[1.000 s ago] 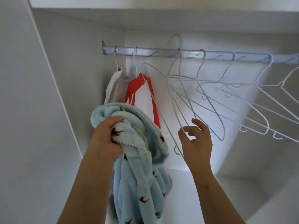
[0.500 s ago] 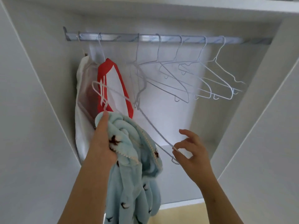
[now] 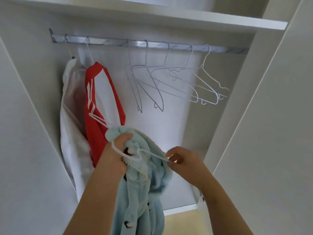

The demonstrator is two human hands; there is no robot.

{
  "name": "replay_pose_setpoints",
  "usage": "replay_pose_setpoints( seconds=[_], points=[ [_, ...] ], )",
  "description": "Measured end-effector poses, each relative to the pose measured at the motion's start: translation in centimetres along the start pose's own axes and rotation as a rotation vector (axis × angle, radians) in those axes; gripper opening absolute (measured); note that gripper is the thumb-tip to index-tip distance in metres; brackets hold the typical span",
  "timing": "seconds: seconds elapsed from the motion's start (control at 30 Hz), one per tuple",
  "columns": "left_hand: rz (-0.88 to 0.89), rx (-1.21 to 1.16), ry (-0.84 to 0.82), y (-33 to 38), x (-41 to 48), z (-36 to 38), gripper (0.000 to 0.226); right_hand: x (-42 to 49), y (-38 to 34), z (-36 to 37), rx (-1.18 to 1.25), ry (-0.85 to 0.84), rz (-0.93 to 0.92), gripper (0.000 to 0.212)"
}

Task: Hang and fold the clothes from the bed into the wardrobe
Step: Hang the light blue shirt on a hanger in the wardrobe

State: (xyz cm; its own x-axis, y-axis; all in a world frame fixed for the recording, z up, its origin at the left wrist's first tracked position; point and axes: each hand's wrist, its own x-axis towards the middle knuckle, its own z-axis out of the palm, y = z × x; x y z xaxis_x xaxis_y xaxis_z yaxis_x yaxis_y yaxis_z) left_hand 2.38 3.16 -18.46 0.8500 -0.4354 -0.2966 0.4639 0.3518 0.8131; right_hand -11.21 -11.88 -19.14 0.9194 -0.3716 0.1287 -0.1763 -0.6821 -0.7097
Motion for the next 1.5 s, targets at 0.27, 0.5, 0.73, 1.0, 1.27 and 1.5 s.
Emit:
replay_pose_setpoints(
  seconds=[0.27, 0.5, 0.73, 1.0, 1.27, 1.5],
  points=[
    [0.050, 0.251, 0.044, -1.6, -3.8, 1.9, 0.031, 0.4, -1.5, 0.8, 0.458, 0.049, 0.014, 0.024],
    [0.139, 0.240, 0.418, -0.6, -2.4, -1.6, 0.026, 0.8, 1.0, -1.2, 0.688, 0.425, 0.086, 0.045],
    [0.188, 0.269, 0.607, -0.8, -2.3, -3.1, 0.051, -0.3, 2.8, -2.4, 0.600, 0.427, 0.157, 0.051],
    [0.215, 0.311, 0.639, -0.5, -3.0, -2.8, 0.037, -0.8, 4.6, -3.8, 0.486, 0.423, 0.263, 0.051],
    [0.283, 0.488, 0.706, 0.8, -4.7, -2.8, 0.024, 0.1, 3.5, -2.8, 0.324, 0.313, 0.224, 0.050],
    [0.273, 0.586, 0.268, -0.2, -6.1, 0.2, 0.011, 0.3, 1.1, 2.1, 0.343, 0.071, 0.177, 0.052]
  ],
)
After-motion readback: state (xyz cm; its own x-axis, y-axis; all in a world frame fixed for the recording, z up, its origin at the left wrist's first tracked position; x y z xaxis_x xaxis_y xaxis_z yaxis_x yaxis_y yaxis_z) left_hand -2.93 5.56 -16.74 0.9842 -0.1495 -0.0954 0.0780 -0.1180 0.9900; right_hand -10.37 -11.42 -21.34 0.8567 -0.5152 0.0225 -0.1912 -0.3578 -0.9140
